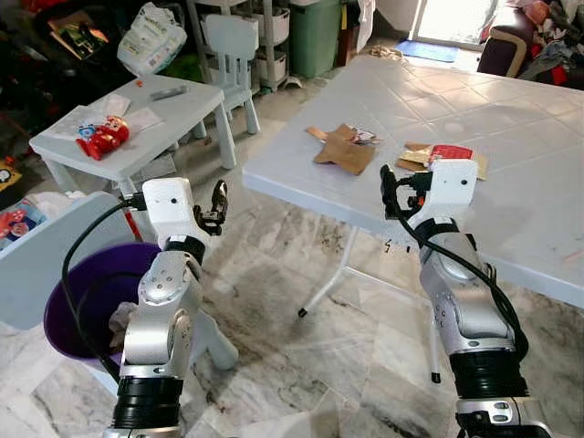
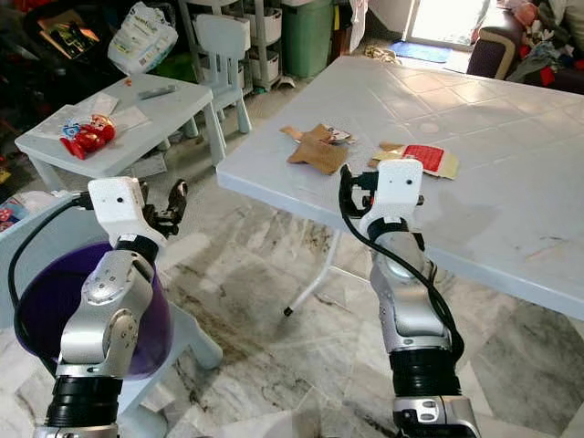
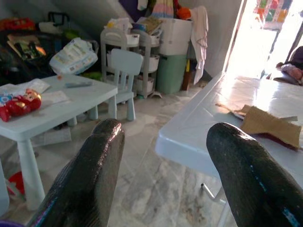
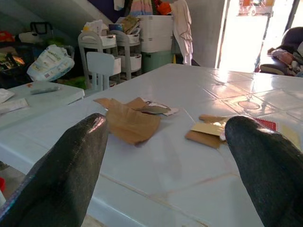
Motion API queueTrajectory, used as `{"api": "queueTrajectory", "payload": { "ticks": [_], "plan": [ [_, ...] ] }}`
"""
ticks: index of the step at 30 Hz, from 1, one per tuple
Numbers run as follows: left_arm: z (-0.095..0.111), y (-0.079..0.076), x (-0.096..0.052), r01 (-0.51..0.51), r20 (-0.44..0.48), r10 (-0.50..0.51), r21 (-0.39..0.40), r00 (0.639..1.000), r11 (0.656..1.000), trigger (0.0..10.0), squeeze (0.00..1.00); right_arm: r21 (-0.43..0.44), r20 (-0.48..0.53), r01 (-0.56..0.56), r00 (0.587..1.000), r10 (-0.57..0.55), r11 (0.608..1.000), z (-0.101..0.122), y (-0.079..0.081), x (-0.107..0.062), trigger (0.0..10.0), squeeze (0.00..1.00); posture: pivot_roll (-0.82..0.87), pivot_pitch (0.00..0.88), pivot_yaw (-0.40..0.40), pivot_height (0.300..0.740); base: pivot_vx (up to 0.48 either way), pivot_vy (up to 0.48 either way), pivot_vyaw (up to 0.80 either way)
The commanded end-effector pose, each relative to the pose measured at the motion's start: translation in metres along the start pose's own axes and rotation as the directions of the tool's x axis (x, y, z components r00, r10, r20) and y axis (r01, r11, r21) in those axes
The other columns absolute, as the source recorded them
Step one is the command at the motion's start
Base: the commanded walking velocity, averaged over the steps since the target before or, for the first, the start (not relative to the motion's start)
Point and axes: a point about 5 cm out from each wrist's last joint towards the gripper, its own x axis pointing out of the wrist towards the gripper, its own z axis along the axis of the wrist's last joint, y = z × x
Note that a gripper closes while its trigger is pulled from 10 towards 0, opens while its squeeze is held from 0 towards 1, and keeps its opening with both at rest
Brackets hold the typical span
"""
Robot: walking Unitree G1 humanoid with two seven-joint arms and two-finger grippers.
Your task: Picking trash to rubbish bin
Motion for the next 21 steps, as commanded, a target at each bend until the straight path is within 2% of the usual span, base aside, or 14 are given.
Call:
{"api": "queueTrajectory", "payload": {
  "ticks": [1,6,9,13,16,21],
  "plan": [
    [0.0,0.002,0.002,-0.015,0.001,0.015,-0.006,1.0,1.0,10.0,0.0,-0.01,0.016,0.023,1.0,-0.023,1.0,0.002,-0.003,-0.002,10.0,0.0,0.07,0.06,0.033,0.74,0.0,0.0,0.0],
    [0.0,-0.005,0.003,0.027,0.0,-0.027,-0.015,1.0,1.0,10.0,0.0,0.015,0.011,0.048,0.999,-0.048,0.999,0.001,-0.007,-0.004,10.0,0.0,0.06,0.037,0.044,0.74,0.0,0.0,0.0],
    [-0.002,-0.011,0.007,0.048,-0.014,-0.049,-0.071,0.999,0.996,10.0,0.0,0.001,0.012,0.051,0.999,-0.051,0.999,0.001,-0.008,-0.005,10.0,0.0,0.04,0.026,0.055,0.74,0.0,0.0,0.0],
    [-0.002,-0.023,0.013,0.085,-0.018,-0.087,-0.102,0.996,0.991,10.0,0.0,-0.029,0.024,0.067,0.997,-0.067,0.997,0.004,-0.014,-0.007,10.0,0.0,0.01,0.018,0.072,0.74,0.0,-0.463,0.0],
    [-0.003,-0.03,0.015,0.127,-0.019,-0.129,-0.088,0.991,0.988,10.0,0.0,-0.05,0.033,0.085,0.996,-0.084,0.995,0.008,-0.02,-0.008,10.0,0.0,0.01,0.007,0.075,0.74,0.0,-0.424,0.0],
    [-0.002,-0.034,0.017,0.167,-0.022,-0.17,-0.089,0.985,0.982,10.0,0.0,-0.064,0.043,0.091,0.995,-0.088,0.994,0.011,-0.021,-0.009,10.0,0.0,0.0,0.0,0.078,0.74,0.0,-0.451,0.0]
  ]
}}
